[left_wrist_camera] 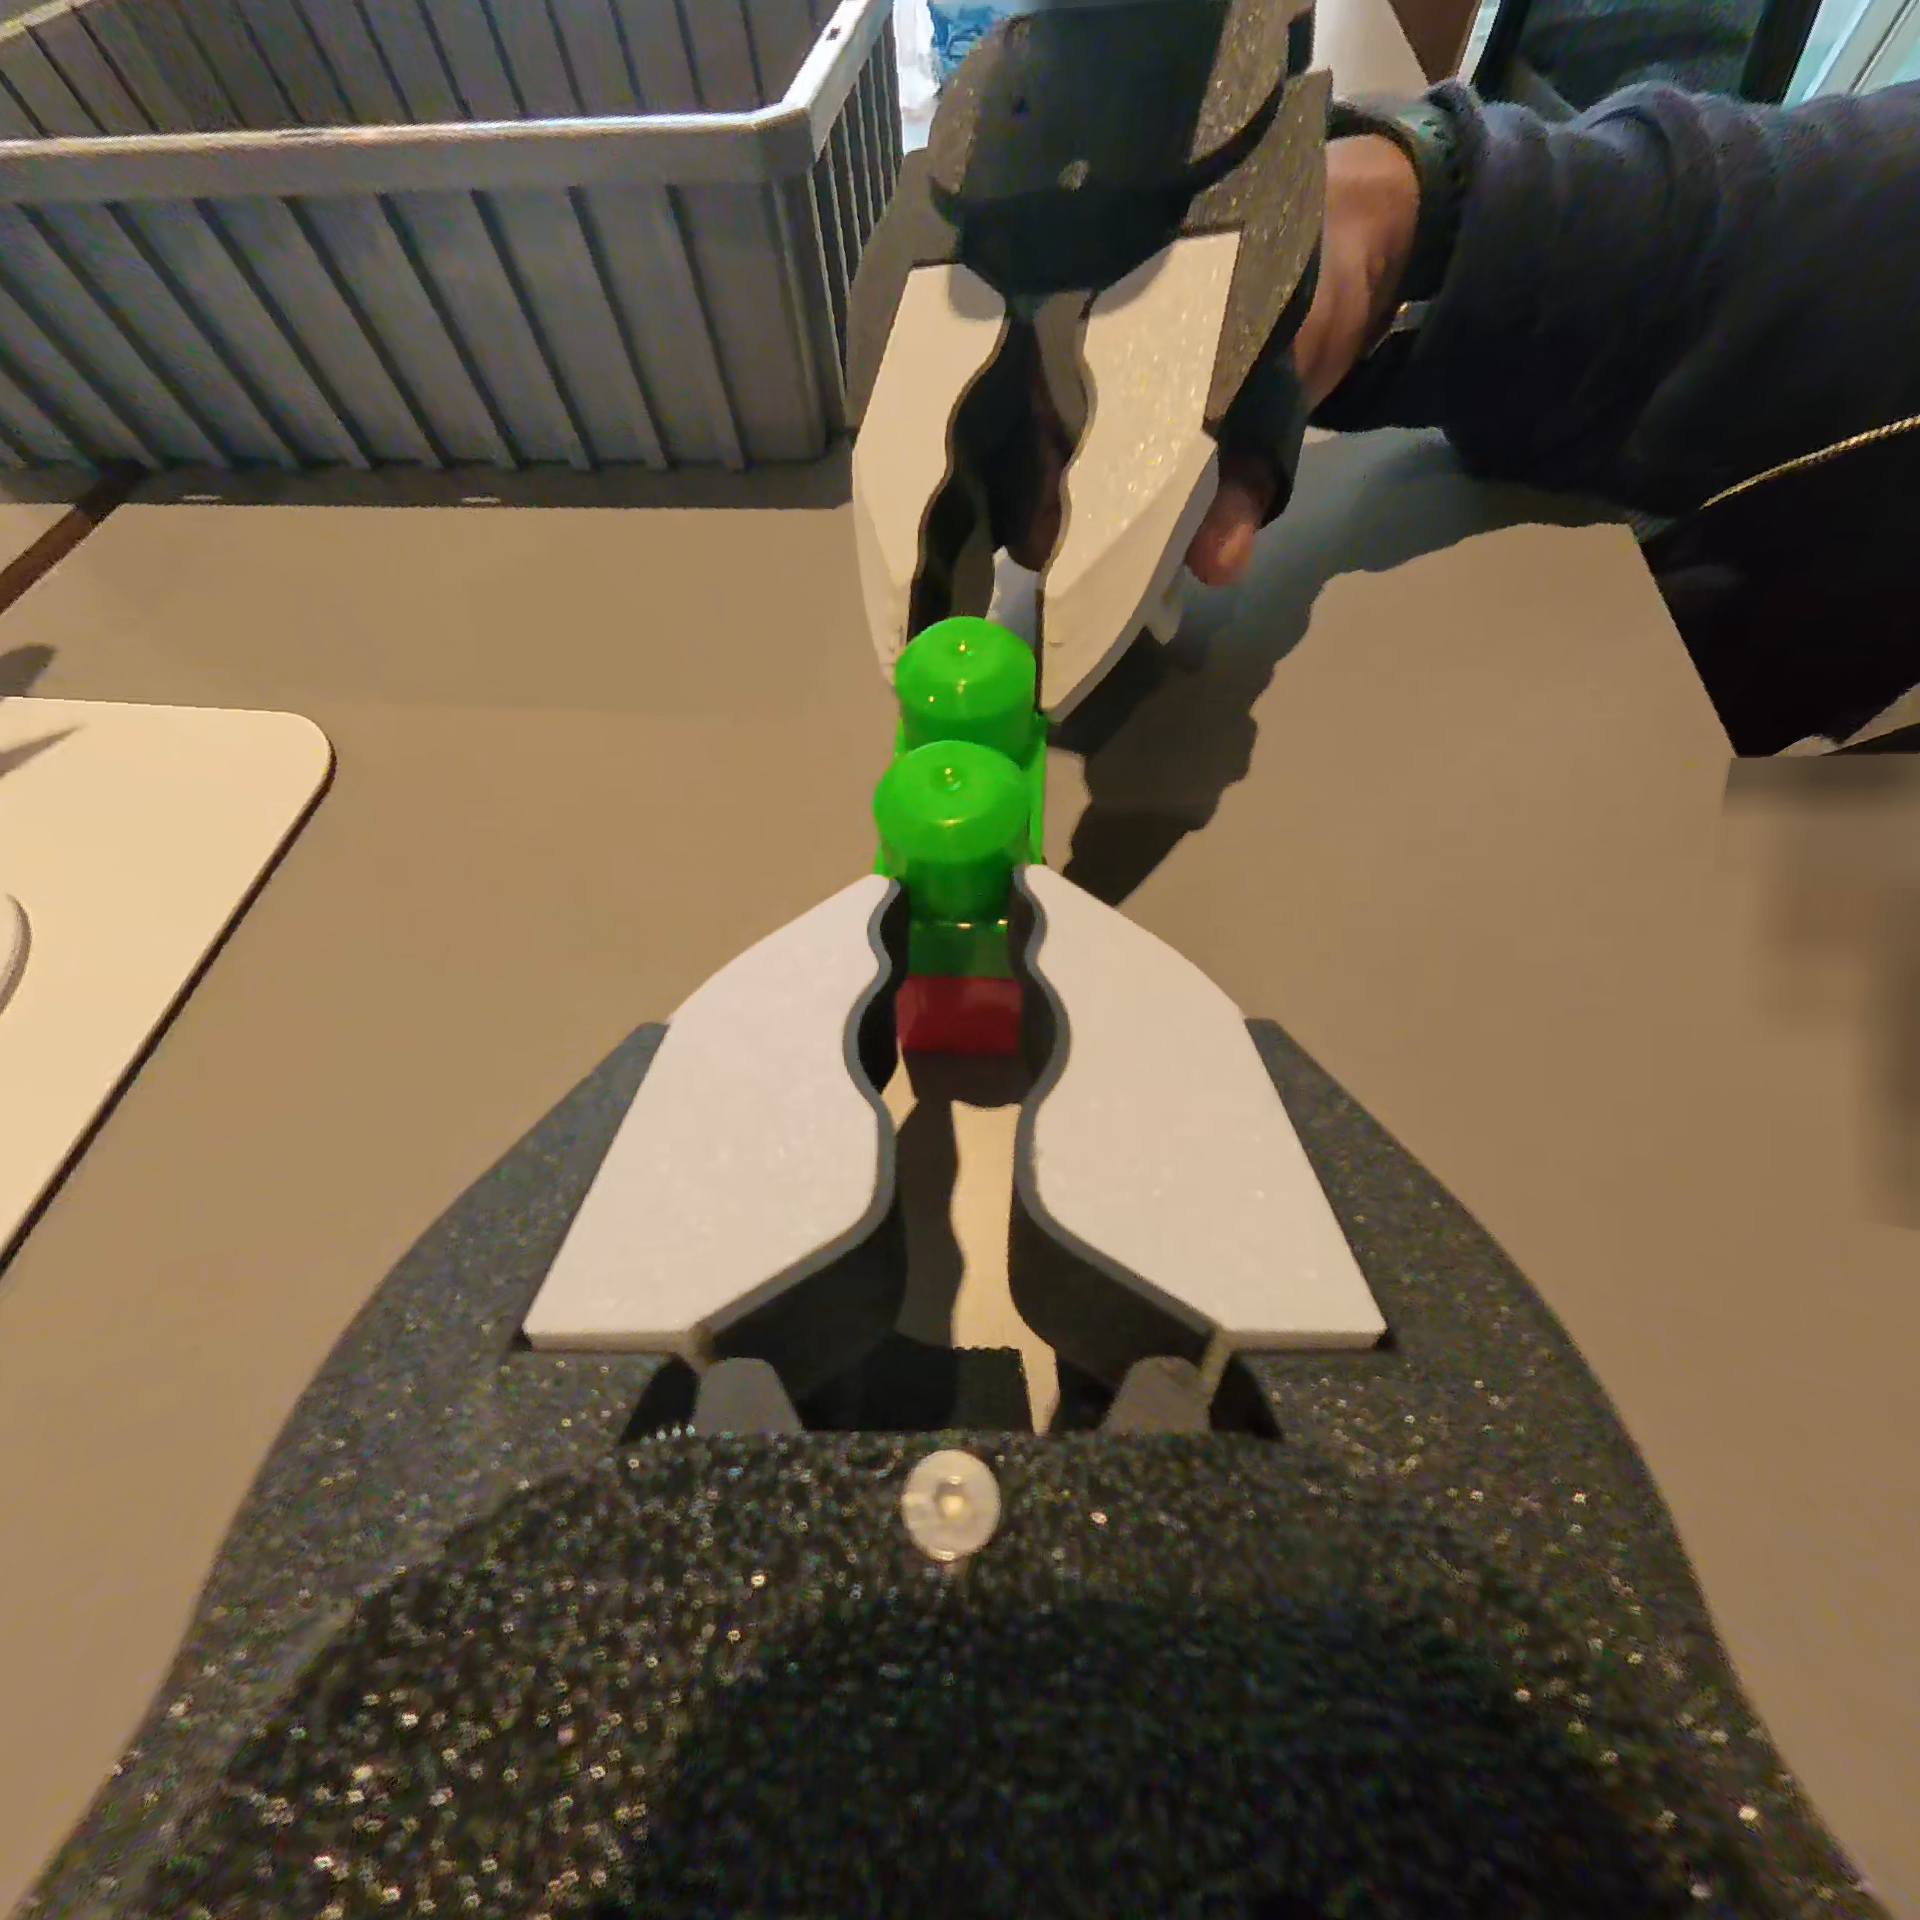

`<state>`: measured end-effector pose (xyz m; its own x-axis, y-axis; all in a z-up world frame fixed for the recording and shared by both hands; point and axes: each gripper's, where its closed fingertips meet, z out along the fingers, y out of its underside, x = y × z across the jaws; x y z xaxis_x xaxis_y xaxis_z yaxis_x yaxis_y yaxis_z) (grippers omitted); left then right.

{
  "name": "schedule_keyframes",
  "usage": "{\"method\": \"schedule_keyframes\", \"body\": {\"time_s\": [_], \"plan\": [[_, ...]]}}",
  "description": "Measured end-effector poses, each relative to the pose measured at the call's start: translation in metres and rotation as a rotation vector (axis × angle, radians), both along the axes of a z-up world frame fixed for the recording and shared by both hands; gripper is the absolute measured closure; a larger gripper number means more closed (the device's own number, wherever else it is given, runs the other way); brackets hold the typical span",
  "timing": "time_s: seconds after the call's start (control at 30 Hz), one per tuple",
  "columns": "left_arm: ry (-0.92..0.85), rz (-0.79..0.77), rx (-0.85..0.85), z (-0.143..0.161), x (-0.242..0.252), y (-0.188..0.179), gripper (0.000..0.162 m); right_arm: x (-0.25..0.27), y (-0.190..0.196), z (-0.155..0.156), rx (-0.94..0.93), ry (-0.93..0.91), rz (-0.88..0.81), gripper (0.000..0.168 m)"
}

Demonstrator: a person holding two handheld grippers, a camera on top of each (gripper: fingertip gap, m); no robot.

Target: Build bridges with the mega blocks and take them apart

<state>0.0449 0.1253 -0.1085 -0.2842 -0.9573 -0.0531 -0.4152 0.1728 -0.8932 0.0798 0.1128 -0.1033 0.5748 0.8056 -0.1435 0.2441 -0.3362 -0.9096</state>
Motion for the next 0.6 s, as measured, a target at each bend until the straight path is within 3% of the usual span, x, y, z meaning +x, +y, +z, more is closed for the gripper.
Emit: {"method": "schedule_keyframes", "body": {"time_s": [0.47, 0.6], "plan": [[-0.077, -0.026, 0.054, 0.0033, 0.0004, 0.001, 0.146, 0.0002, 0.0002, 0.0016, 0.065, -0.003, 0.003, 0.142], [-0.096, -0.041, 0.027, 0.0025, -0.0022, 0.0019, 0.135, 0.006, -0.0012, 0.0005, 0.077, -0.013, 0.011, 0.136]]}}
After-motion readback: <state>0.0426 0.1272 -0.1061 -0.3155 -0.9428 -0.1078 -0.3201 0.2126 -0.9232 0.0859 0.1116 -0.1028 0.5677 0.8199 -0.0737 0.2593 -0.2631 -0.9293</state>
